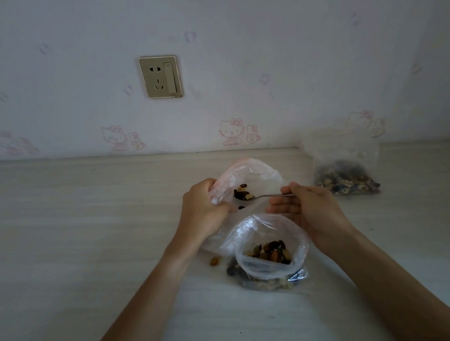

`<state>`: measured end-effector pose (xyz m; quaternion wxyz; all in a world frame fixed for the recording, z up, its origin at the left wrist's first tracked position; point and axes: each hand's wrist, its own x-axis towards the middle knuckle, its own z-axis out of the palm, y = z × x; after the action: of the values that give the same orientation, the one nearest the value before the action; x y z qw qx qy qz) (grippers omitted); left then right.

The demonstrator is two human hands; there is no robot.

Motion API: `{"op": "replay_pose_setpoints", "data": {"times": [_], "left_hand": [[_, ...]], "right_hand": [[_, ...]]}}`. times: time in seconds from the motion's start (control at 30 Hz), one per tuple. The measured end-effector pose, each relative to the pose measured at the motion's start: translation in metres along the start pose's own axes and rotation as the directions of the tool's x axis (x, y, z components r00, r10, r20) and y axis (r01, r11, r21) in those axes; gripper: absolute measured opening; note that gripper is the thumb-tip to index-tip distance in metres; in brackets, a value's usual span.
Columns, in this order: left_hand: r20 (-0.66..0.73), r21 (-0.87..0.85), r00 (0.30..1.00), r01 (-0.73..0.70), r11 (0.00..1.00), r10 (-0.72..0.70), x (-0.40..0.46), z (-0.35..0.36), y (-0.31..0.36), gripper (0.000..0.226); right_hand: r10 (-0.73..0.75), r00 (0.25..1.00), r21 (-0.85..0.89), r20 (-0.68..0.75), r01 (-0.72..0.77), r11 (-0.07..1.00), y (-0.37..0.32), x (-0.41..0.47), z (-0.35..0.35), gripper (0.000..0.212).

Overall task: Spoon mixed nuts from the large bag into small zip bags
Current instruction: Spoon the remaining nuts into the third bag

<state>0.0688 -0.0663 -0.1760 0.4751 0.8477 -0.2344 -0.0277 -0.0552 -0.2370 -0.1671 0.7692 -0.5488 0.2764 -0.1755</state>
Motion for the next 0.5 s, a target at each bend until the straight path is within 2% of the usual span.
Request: {"op": "replay_pose_setpoints", "data": {"times": [0.13,0.3,0.4,0.5], "left_hand": [[0.002,0.006,1.000,0.018,1.000,-0.018,0.001,0.000,-0.001,0.023],[0.036,0.044,0.998,0.042,0.998,-0.044,0.003,0.001,-0.001,0.012],[0.059,0.004,0.996,0.063,0.998,-0.063,0.003,0.001,0.001,0.008],[0.085,-0.031,0.993,0.085,0.996,-0.082,0.003,0.001,0.003,0.028]], "right_hand": [[-0.149,0.988,-0.157,-0.035,0.142,0.977,-0.004,0.000,-0.003,0.031],[-0.324,0.946,-0.374,-0.002,0.300,0.877,0.004,0.001,0.002,0.030],[-0.347,0.938,-0.397,0.009,0.321,0.860,0.006,0.004,0.003,0.029],[-0.317,0.948,-0.379,0.032,0.305,0.874,0.008,0.006,0.004,0.030]]}}
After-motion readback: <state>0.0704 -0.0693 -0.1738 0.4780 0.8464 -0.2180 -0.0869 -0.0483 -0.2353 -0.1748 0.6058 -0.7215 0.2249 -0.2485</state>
